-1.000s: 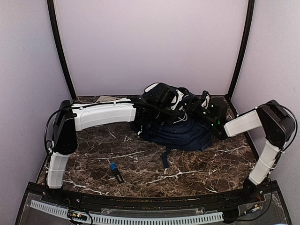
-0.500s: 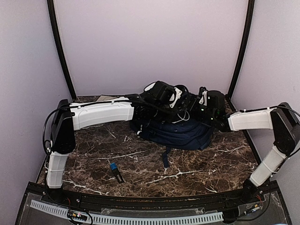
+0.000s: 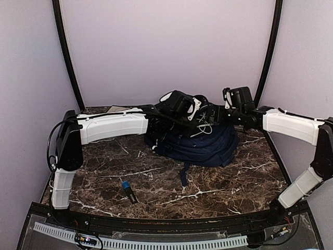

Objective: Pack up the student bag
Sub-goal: Place the pen in the upper front pocket of the bag, then move the pen to the center of the board.

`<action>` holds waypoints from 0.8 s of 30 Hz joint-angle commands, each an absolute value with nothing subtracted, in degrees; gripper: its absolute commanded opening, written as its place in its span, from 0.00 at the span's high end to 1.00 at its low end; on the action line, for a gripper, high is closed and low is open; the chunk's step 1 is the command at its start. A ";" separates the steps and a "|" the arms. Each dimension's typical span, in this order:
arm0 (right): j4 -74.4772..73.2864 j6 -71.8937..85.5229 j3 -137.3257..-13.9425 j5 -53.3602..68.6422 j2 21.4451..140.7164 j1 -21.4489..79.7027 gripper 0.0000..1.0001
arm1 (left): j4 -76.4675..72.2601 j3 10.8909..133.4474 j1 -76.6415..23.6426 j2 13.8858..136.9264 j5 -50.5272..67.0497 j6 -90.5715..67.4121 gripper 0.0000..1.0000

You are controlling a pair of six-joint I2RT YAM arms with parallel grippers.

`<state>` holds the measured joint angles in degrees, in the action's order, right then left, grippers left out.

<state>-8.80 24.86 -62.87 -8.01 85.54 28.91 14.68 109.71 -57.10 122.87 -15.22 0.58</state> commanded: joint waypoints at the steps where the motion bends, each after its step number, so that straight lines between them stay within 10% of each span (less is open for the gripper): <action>1: -12.90 18.93 -64.63 -10.85 81.65 29.18 0.00 | 13.98 109.46 -57.22 118.47 -12.95 -0.01 1.00; 4: -10.48 14.86 -61.88 -9.82 76.51 29.20 0.00 | 15.54 109.97 -57.21 118.22 -12.02 0.12 0.92; 8: -2.18 6.09 -53.68 -7.31 67.26 29.05 0.00 | 18.87 110.42 -57.26 114.85 -5.58 -1.05 0.48; 11: 6.10 7.49 -48.32 1.32 60.72 27.49 0.00 | 19.37 105.34 -57.22 110.10 -4.53 -2.18 0.34; 24: 24.74 32.29 -37.70 18.98 60.73 40.96 0.14 | 37.58 73.59 -53.97 88.98 -13.72 -19.68 0.18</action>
